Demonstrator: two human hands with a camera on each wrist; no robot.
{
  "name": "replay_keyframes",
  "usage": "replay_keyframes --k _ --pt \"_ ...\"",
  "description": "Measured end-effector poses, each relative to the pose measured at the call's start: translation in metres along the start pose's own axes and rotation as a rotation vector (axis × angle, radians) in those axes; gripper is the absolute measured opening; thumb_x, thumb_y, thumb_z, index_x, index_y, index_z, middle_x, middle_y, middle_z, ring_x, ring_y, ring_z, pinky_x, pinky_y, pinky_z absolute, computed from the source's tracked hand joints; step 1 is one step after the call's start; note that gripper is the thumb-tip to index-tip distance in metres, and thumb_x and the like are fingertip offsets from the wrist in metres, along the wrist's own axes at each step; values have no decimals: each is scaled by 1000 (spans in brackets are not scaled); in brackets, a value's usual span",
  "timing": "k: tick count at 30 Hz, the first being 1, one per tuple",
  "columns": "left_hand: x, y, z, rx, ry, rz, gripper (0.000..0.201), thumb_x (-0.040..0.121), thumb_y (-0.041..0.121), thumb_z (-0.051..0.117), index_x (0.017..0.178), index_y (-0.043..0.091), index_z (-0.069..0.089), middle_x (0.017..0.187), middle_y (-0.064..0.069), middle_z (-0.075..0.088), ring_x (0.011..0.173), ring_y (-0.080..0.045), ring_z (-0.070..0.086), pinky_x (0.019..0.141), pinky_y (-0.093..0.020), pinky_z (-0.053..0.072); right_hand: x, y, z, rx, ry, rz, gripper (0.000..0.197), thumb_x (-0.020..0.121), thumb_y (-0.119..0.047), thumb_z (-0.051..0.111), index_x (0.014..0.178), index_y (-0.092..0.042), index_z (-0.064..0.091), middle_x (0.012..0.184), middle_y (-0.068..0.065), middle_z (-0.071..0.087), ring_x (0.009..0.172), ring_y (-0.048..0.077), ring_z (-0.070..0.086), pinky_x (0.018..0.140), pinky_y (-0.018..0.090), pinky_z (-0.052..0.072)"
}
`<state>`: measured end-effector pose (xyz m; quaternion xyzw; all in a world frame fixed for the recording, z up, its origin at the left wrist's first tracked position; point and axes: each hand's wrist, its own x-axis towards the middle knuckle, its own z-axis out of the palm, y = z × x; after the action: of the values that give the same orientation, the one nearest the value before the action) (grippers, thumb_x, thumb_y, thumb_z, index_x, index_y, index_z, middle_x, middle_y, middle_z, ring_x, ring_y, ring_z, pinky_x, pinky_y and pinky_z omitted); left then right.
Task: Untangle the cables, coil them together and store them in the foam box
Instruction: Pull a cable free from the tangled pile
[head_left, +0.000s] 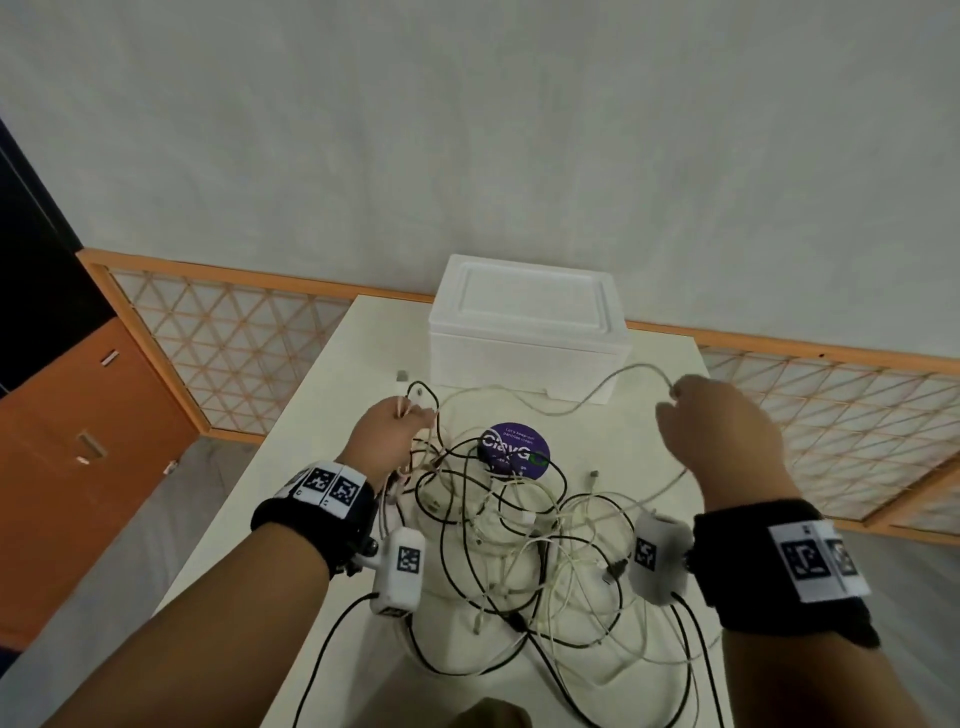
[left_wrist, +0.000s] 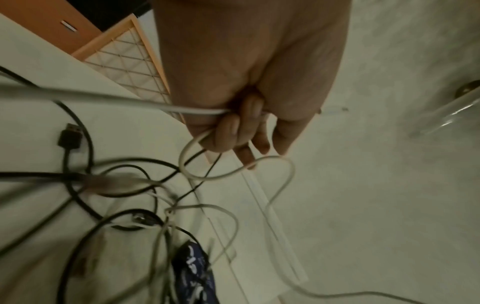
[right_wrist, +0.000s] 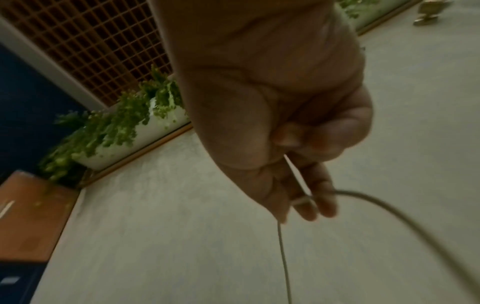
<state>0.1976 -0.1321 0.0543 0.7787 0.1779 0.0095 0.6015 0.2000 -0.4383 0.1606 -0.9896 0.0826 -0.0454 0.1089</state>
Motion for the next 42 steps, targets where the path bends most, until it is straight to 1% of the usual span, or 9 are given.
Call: replay_keyframes --k 7,13,16,21,24,28,34,37,42 --pt "-44 56 21 -256 -191 59 59 97 47 44 47 19 57 58 -14 43 40 -16 32 51 -29 28 -50 -81 28 238 -275 -465 86 74 -48 72 142 -14 31 143 6 38 130 26 42 106 39 38" --pt "-70 100 8 -611 -379 86 48 93 49 43 56 19 41 51 -1 37 47 -18 48 58 -32 47 -60 -110 60 992 -571 -494 36 79 -22 72 105 -7 52 76 7 69 71 24 67 77 42 55" --pt "-64 97 -14 -713 -323 60 44 93 47 46 58 21 38 51 6 25 41 -10 27 54 -27 42 -57 -99 45 800 -517 -633 11 90 -21 60 92 -10 62 57 -6 60 51 8 53 58 23 45" --pt "-38 82 -68 -803 112 40 41 101 35 42 62 24 33 46 8 23 38 -8 17 39 -18 16 -29 -55 33 260 -280 -715 22 93 -35 54 90 -16 64 82 -5 63 79 15 57 72 31 44" --pt "-20 58 -102 -715 261 -10 33 99 22 48 67 21 39 53 6 28 41 -8 22 39 -17 23 -18 -16 24 321 -332 -601 24 91 -36 57 83 -15 65 76 -1 62 71 12 55 69 28 43" --pt "-30 51 -81 -673 93 26 29 94 -3 42 73 16 48 68 2 38 42 -5 32 43 -17 31 -23 -13 16 524 -409 -540 26 96 -34 49 75 -30 64 85 5 65 80 15 57 77 28 43" --pt "-83 79 4 37 -451 266 23 92 31 60 114 28 61 107 3 65 41 2 42 44 -14 34 -40 -66 26 14 -108 -778 24 96 -30 44 95 -14 63 92 8 64 88 26 59 70 32 43" --pt "-90 81 32 149 -557 319 26 89 21 66 114 19 58 76 13 59 40 6 46 43 -13 34 -43 -74 21 22 -63 -917 22 89 -22 51 99 -12 67 94 10 65 87 27 61 69 31 44" --pt "-69 60 -3 71 -401 182 21 90 30 61 85 12 71 49 12 35 42 -8 25 45 -22 18 -33 -32 -5 311 -107 -587 26 88 -41 59 85 -17 68 76 0 65 74 18 58 70 31 43"
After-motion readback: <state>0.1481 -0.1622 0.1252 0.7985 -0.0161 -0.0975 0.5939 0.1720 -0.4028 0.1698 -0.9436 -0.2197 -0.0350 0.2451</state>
